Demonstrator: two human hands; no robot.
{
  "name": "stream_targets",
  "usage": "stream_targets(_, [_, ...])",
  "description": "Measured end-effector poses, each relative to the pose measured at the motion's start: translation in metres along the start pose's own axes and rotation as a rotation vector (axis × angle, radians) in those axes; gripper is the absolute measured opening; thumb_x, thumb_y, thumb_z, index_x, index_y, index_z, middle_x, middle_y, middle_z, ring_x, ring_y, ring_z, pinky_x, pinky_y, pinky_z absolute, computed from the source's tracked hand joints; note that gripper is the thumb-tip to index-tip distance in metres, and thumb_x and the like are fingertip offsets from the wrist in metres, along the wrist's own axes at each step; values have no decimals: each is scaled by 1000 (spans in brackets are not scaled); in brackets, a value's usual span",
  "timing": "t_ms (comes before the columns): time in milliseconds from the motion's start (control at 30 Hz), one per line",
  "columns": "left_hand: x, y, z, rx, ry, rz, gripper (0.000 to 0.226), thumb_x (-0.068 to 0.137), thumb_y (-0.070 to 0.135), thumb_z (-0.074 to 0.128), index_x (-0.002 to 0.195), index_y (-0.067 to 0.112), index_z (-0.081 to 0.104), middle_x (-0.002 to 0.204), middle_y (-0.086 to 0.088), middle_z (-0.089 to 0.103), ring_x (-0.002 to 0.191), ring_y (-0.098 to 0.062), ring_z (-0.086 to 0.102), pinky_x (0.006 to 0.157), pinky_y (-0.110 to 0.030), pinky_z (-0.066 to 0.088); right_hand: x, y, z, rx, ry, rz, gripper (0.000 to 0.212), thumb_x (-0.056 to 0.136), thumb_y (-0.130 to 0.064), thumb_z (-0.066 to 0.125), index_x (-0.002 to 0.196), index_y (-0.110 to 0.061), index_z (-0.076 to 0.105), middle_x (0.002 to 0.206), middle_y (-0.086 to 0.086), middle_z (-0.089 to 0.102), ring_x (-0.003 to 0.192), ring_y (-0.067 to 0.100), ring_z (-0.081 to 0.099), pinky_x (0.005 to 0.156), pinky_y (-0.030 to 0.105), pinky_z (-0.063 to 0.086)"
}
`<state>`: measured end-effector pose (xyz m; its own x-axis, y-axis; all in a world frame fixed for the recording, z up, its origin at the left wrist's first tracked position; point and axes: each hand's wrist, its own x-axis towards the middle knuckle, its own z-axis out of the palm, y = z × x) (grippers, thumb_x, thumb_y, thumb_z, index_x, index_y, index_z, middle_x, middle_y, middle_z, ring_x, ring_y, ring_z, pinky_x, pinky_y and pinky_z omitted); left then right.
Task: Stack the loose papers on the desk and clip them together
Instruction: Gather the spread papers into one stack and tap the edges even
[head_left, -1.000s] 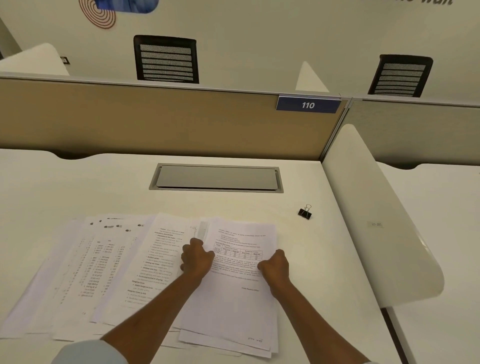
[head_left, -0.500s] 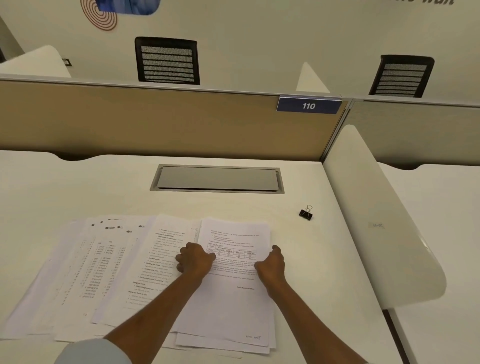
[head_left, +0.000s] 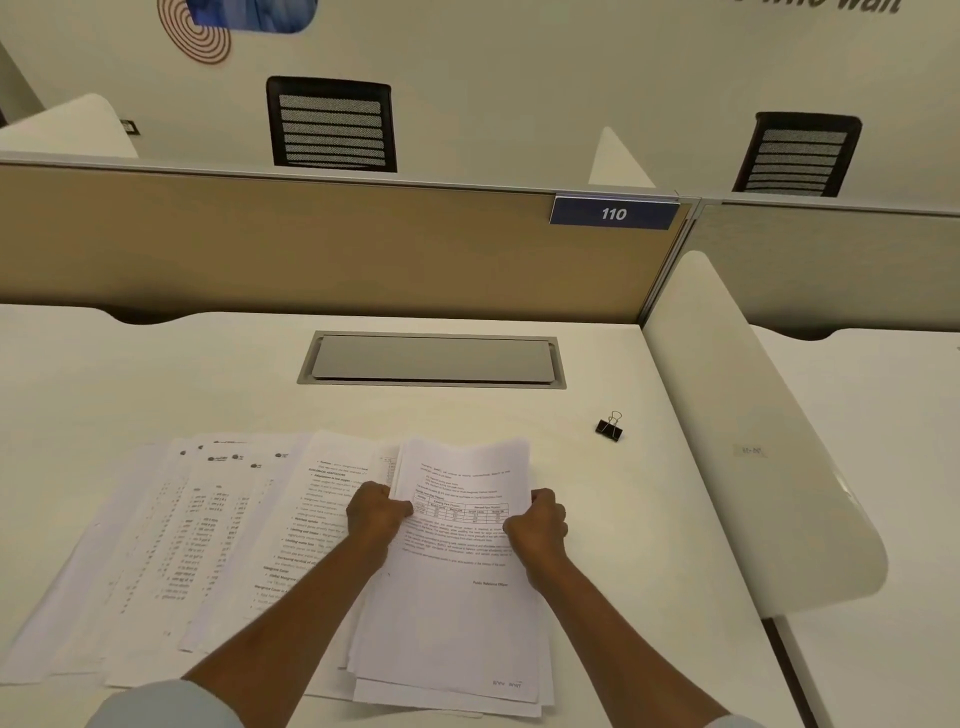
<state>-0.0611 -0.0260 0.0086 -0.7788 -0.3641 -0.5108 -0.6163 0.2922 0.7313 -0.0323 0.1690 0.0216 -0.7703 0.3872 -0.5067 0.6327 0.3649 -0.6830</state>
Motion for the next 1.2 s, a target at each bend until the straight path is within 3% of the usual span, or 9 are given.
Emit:
stream_targets(67, [0,-2,-5,-81,-70,20,18,72,1,78,83,5,65,93,-17,71,80,-31,68,65,-33,56,1,2,0,58,-9,-1,41,70,-8,58,108,-16,46,111,7,50,101,28,54,82,47,56])
stream_targets(167, [-3,-4,-9,-212,-322,62,30,72,-1,78,98,9,67,101,-15,73,91,-34,71,79,-46,59,-2,3,-5,160,-50,0,37,72,-1,59,104,-14,44,103,7,56,86,21,59,66,36,57])
stream_targets(300, [-10,-3,-8,-250,-475,59,47,72,-10,73,113,8,61,109,-14,71,97,-36,69,78,-46,60,-5,3,-10,250,-80,24,37,77,7,56,105,-12,41,91,1,55,78,14,56,53,25,45])
stream_targets(500, [-15,-3,-7,-359,-465,58,52,66,-21,66,112,5,64,108,-17,73,92,-36,71,75,-45,60,-4,4,-13,349,-25,19,42,78,9,54,109,-14,40,93,-2,54,81,13,56,61,27,49])
stream_targets(600, [-18,-2,-12,-454,-444,76,50,67,-19,69,110,5,66,105,-16,74,90,-36,73,72,-44,60,-5,4,-19,411,1,-14,37,78,10,56,107,-13,49,96,1,60,82,14,59,62,25,50])
stream_targets(767, [-30,8,-24,-548,-461,118,46,65,-11,76,108,4,68,104,-17,75,91,-39,72,71,-45,60,-8,-3,-37,508,-13,-109,31,79,8,63,103,-10,61,102,7,69,89,23,67,76,38,59])
stream_targets(933, [-43,33,-37,-606,-501,184,71,39,11,92,106,5,69,106,-17,74,93,-38,72,70,-42,61,-25,-26,-64,617,-41,-200,30,78,6,68,102,-11,64,101,6,72,87,27,71,76,43,61])
stream_targets(1067, [-52,61,-45,-609,-504,301,48,55,1,83,101,9,71,106,-15,74,96,-37,71,76,-46,61,-43,-47,-82,713,-21,-323,28,78,8,68,96,-13,63,100,5,72,87,25,71,72,40,61])
stream_targets(1200, [-60,82,-52,-570,-455,428,38,61,4,78,95,21,74,102,-9,75,89,-32,72,73,-45,61,-57,-55,-89,765,49,-452,33,79,7,68,104,-15,63,95,-4,71,83,14,71,68,28,60])
